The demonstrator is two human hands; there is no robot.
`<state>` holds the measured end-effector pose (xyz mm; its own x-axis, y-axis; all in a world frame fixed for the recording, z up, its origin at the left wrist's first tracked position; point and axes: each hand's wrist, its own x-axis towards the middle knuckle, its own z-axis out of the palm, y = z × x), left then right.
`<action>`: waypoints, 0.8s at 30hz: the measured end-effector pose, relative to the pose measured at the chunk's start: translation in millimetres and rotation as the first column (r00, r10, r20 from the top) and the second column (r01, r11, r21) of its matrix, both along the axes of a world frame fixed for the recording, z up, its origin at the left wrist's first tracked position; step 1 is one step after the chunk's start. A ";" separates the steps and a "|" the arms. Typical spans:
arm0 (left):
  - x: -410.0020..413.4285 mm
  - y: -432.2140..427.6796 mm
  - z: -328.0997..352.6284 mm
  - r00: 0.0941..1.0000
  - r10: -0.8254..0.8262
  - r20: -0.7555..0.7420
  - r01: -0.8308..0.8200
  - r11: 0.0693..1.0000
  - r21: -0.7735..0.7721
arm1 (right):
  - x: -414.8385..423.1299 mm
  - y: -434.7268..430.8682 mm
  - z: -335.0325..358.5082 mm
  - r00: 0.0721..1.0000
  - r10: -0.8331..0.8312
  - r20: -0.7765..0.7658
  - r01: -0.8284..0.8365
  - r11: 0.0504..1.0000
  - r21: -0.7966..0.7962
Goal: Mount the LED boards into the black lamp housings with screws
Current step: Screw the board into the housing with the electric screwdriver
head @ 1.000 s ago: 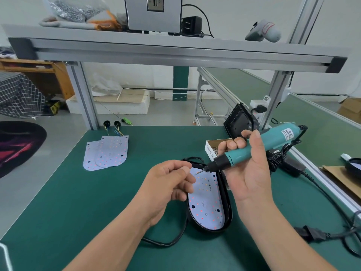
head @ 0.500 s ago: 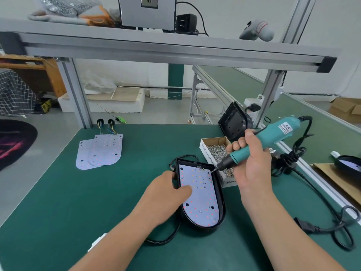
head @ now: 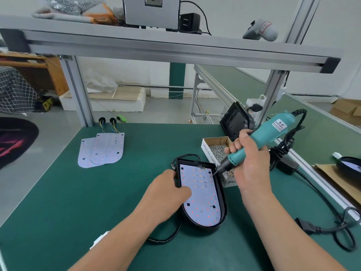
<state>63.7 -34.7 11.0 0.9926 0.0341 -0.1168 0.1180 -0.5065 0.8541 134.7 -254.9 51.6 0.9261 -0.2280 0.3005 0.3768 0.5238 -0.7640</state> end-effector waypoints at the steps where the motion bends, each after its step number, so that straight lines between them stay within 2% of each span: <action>1: 0.1 -0.4 0.3 1.000 0.004 -0.004 -0.004 1.000 -0.005 | -0.3 1.2 -0.1 1.000 0.004 0.005 -0.004 1.000 -0.012; 10: -1.1 -9.3 5.0 0.998 0.032 -0.047 -0.033 0.999 -0.033 | -0.1 4.0 0.7 0.995 0.100 0.014 -0.096 0.979 -0.182; 17: -2.5 -9.4 7.0 0.997 0.038 -0.064 -0.041 0.998 -0.044 | -5.1 -1.3 -1.7 0.979 0.199 0.050 -0.185 0.962 -0.201; 22: -2.7 -7.4 6.9 0.997 0.032 -0.067 -0.034 0.999 -0.030 | -9.3 -12.6 13.4 0.984 0.152 0.094 -0.141 0.983 -0.118; 24: -3.2 -6.7 7.0 0.998 0.024 -0.056 -0.025 0.999 -0.021 | -9.4 -25.7 19.9 0.998 0.058 0.019 -0.056 0.994 -0.096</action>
<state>60.6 -41.5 18.0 0.9833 0.0556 -0.1732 0.1783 -0.4846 0.8564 125.4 -280.5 71.5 0.9299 -0.1446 0.3382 0.3653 0.4703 -0.8033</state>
